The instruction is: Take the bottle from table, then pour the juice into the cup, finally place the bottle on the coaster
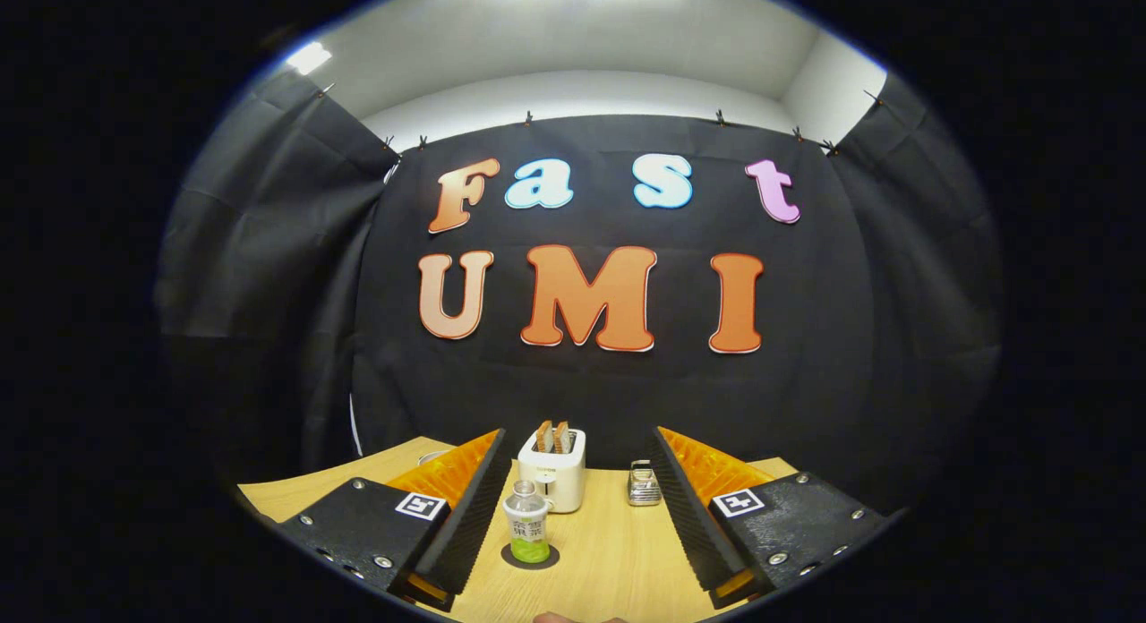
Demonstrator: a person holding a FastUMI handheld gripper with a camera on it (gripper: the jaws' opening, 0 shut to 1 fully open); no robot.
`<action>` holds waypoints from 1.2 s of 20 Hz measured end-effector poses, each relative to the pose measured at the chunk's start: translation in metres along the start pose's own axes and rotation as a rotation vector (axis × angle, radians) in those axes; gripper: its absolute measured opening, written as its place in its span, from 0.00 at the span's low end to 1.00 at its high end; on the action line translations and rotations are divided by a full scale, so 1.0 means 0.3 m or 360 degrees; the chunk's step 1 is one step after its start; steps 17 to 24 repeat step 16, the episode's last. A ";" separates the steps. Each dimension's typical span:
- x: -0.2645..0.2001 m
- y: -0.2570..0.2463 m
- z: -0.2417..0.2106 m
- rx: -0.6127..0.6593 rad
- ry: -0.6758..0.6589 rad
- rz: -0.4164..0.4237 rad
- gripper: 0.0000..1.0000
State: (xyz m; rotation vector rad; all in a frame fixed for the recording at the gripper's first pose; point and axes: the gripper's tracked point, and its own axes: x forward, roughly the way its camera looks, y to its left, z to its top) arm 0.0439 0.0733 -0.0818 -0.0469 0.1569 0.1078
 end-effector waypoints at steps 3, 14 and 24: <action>-0.113 0.033 0.088 0.0017 -0.0037 0.0078 0.93; -0.327 0.020 0.354 0.0063 -0.0274 0.0112 0.93; -0.331 0.006 0.359 0.0058 -0.0280 0.0103 0.93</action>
